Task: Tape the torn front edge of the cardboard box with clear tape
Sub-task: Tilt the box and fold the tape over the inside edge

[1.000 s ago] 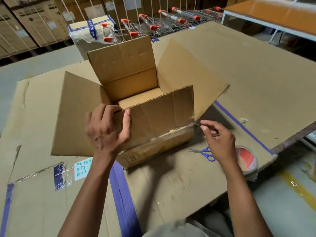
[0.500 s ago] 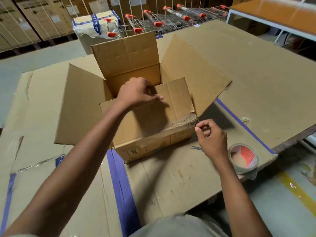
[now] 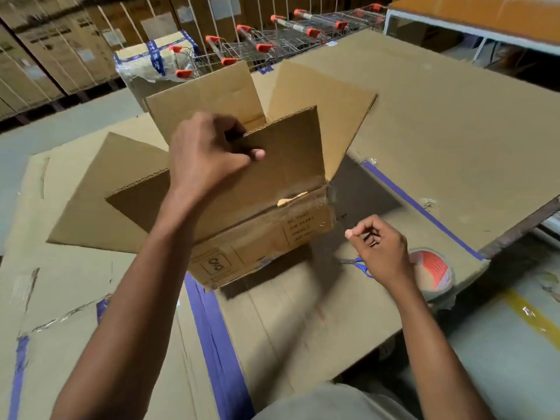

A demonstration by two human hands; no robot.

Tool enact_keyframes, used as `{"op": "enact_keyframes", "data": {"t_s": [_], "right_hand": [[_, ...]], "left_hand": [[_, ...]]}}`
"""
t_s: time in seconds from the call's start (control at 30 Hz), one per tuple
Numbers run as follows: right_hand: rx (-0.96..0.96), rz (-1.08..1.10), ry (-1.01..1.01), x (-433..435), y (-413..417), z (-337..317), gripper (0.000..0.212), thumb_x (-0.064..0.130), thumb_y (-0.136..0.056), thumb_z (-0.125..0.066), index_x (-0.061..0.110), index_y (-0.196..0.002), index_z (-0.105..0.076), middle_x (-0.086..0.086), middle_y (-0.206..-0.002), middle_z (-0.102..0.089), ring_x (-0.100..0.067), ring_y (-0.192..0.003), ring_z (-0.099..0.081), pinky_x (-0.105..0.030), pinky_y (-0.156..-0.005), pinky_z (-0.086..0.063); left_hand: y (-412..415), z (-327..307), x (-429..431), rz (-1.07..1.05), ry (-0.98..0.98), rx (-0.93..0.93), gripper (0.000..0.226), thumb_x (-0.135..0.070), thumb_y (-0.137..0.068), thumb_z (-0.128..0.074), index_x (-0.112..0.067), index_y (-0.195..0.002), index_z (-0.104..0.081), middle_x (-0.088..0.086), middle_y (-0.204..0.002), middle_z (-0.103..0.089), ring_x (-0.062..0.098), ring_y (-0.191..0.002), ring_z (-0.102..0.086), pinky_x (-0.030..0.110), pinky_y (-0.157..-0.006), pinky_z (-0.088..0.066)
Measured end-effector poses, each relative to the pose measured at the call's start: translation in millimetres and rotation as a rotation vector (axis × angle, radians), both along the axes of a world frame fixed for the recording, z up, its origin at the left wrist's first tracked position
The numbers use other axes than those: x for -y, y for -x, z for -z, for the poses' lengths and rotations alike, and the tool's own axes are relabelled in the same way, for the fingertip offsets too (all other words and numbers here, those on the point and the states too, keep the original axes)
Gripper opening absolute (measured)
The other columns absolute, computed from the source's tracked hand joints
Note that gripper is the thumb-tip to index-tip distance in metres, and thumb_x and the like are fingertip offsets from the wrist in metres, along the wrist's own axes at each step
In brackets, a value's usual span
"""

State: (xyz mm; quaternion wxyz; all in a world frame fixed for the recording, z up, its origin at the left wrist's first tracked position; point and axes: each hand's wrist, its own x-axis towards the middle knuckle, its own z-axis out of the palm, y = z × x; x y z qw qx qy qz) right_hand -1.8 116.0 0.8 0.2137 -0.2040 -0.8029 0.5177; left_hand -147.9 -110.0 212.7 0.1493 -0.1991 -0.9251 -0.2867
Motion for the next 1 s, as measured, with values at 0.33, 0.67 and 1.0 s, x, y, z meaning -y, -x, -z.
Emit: {"op": "enact_keyframes", "data": {"t_s": [0.33, 0.67, 1.0], "right_hand": [[-0.066, 0.019, 0.043, 1.2, 2.4, 2.1, 0.02, 0.027, -0.087, -0.078, 0.032, -0.081, -0.06, 0.01, -0.074, -0.067, -0.021, -0.066, -0.066, -0.049, -0.065, -0.058], [-0.081, 0.01, 0.022, 5.7, 18.5, 1.9, 0.016, 0.042, -0.083, -0.074, 0.032, -0.085, -0.062, 0.0, -0.068, -0.063, -0.03, -0.063, -0.061, -0.056, -0.061, -0.056], [-0.179, 0.02, -0.336, 33.1, 26.7, -5.3, 0.078, 0.017, -0.105, -0.05, 0.032, -0.162, 0.001, 0.011, -0.071, -0.068, -0.007, -0.052, -0.059, -0.028, -0.054, -0.05]], "left_hand": [[-2.6, 21.1, -5.3, 0.081, -0.001, 0.134, 0.037, -0.037, -0.074, -0.089, -0.015, -0.102, -0.077, -0.002, -0.09, -0.072, 0.015, -0.086, -0.068, 0.027, -0.072, -0.058], [7.7, 17.7, -0.4, 0.036, -0.152, 0.098, 0.041, -0.035, -0.072, -0.091, -0.008, -0.1, -0.079, 0.005, -0.09, -0.076, 0.01, -0.078, -0.066, 0.022, -0.067, -0.055], [27.8, 42.6, -7.6, 0.033, -0.232, 0.366, 0.026, -0.035, -0.072, -0.091, -0.015, -0.081, -0.077, 0.001, -0.078, -0.075, 0.014, -0.071, -0.07, 0.027, -0.058, -0.054]]}}
